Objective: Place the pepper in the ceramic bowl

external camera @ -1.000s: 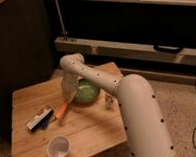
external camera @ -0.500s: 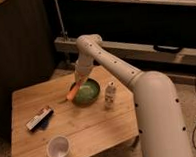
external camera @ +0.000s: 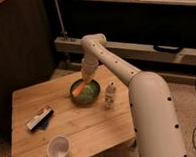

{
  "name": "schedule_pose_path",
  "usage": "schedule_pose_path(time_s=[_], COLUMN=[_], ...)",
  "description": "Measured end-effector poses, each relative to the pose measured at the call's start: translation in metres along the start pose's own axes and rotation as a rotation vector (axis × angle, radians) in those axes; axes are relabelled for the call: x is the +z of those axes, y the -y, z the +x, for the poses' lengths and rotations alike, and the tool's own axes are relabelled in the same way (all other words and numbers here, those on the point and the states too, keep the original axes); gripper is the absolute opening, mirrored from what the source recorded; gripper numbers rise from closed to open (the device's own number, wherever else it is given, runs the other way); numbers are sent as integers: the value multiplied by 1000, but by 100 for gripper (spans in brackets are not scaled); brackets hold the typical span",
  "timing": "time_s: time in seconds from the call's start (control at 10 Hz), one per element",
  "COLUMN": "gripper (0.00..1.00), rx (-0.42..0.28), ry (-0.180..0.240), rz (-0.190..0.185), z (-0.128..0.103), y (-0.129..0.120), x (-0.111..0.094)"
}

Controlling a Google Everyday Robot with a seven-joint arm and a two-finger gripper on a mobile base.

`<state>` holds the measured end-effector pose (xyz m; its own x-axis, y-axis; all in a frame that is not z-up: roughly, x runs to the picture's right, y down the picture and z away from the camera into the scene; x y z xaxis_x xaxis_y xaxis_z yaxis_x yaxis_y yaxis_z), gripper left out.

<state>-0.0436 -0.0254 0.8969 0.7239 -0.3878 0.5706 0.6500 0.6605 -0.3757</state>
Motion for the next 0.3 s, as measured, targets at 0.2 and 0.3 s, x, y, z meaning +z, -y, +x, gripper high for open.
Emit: schedule_pose_path(time_s=[0.2,0.3], gripper=[63,63], rx=[100,142], ry=[-17,-19], rz=[0,6], z=[26,36], y=[-10,-16], x=[9,11])
